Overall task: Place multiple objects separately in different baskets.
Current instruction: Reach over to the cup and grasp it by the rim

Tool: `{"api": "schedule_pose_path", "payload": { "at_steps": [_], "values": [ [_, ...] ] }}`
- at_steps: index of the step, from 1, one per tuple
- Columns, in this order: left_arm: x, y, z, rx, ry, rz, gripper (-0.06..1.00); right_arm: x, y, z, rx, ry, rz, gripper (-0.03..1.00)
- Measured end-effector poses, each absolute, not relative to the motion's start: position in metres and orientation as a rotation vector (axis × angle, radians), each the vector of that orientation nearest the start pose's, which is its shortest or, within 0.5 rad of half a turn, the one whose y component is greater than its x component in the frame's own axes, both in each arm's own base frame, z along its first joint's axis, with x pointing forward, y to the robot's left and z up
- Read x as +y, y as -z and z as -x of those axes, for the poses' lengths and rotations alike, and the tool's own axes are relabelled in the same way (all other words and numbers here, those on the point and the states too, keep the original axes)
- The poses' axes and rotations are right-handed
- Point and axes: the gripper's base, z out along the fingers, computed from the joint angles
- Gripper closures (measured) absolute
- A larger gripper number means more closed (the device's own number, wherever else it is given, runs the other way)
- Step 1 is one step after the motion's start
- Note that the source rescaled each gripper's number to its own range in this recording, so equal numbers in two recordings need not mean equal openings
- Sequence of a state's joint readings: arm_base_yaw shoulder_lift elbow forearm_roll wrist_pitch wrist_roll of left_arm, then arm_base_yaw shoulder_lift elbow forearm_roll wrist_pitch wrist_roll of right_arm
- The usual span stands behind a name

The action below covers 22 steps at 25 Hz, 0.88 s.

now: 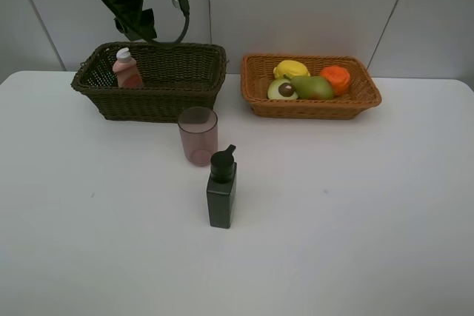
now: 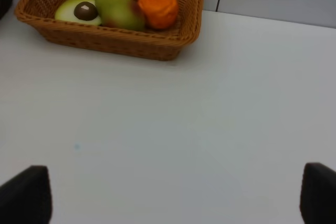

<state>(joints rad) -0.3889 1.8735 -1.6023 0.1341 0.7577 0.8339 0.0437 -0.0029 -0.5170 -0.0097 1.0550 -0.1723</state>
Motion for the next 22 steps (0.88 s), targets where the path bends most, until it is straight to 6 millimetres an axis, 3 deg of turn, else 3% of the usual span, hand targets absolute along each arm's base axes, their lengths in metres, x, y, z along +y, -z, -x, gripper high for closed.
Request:
{"api": "schedule_pose_path", "payload": {
  "at_steps": [9,16,22],
  "values": [
    [-0.138,-0.298,-0.351,2.116,-0.236,-1.391,0.02,-0.001,-0.282,0.007,2.008,0.093,0.217,-0.03],
    [-0.127,-0.288,-0.320,2.233,-0.150,-1.219,0.02,-0.001,-0.282,0.007,2.008,0.093,0.217,-0.03],
    [-0.122,-0.264,-0.302,2.403,-0.037,-1.047,0.02,-0.001,-0.282,0.007,2.008,0.093,0.217,-0.03]
  ]
}}
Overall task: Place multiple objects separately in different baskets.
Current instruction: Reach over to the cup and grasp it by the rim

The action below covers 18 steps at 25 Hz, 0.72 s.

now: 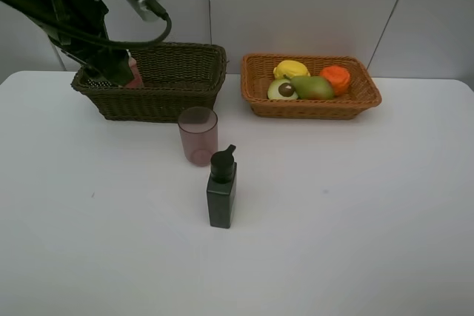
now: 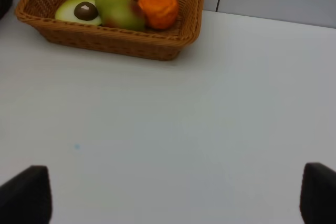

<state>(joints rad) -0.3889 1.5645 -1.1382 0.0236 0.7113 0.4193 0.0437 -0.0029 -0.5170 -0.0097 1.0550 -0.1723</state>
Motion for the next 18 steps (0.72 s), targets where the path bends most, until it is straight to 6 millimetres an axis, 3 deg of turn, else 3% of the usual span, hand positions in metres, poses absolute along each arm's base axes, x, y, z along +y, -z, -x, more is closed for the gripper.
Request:
{"api": "schedule_pose_path", "payload": {
  "at_steps": [5,18],
  "values": [
    [-0.123,-0.247,-0.292,2.500,0.061,-0.961,0.02,-0.001,-0.282,0.007,2.008,0.093,0.217,-0.03],
    [-0.142,-0.238,-0.288,2.612,0.274,-0.642,0.02,-0.001,-0.282,0.007,2.008,0.093,0.217,-0.03]
  ]
}}
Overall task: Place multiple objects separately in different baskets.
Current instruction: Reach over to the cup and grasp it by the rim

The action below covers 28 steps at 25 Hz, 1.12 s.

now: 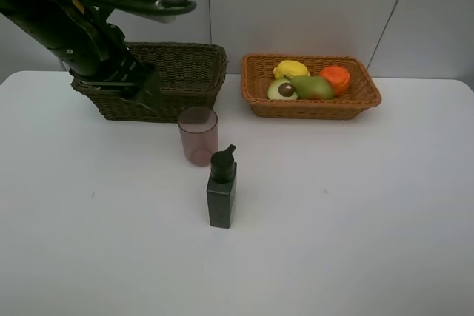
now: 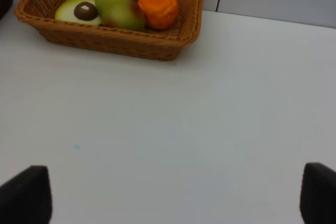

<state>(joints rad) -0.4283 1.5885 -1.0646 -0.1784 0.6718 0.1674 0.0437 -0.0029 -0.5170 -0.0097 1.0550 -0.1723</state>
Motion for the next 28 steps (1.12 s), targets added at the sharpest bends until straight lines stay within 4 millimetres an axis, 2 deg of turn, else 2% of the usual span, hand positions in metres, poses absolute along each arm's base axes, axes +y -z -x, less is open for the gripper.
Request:
{"api": "schedule_pose_path", "payload": {
  "at_steps": [5,8,18,28],
  "values": [
    [-0.159,-0.211,-0.295,2.672,0.276,-0.686,0.02,-0.001,-0.282,0.007,2.008,0.093,0.217,-0.03],
    [-0.168,-0.203,-0.300,2.674,0.282,-0.702,0.02,-0.001,-0.282,0.007,2.008,0.093,0.217,-0.03],
    [-0.175,-0.201,-0.308,2.620,0.302,-0.621,0.02,-0.001,-0.282,0.007,2.008,0.093,0.217,-0.03],
    [-0.184,-0.181,-0.326,2.619,0.305,-0.563,0.02,-0.001,-0.282,0.007,2.008,0.093,0.217,-0.03]
  ]
}}
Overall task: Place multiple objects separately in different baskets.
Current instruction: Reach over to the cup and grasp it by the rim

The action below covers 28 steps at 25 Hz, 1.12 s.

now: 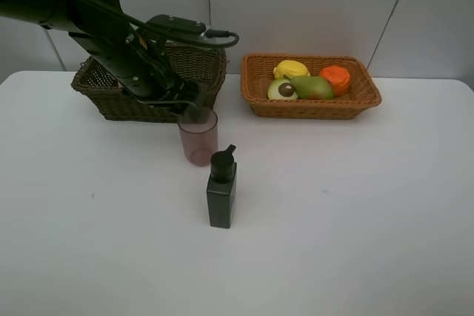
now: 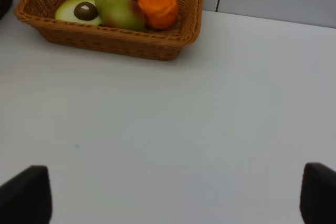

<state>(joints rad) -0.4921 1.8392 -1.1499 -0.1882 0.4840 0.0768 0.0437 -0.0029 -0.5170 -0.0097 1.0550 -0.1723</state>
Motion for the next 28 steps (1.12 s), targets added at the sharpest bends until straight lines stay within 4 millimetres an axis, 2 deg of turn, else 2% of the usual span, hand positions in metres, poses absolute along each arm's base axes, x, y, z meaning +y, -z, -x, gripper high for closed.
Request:
{"api": "schedule_pose_path", "payload": {
  "at_steps": [7,22,28],
  "values": [
    [-0.193,-0.170,-0.342,2.664,0.315,-0.513,0.02,-0.001,-0.282,0.007,2.008,0.093,0.217,-0.03],
    [-0.193,-0.139,-0.340,2.822,0.296,-0.441,0.02,-0.001,-0.282,0.007,2.008,0.093,0.217,-0.03],
    [-0.194,-0.137,-0.342,2.806,0.299,-0.433,0.02,-0.001,-0.282,0.007,2.008,0.093,0.217,-0.03]
  ]
}}
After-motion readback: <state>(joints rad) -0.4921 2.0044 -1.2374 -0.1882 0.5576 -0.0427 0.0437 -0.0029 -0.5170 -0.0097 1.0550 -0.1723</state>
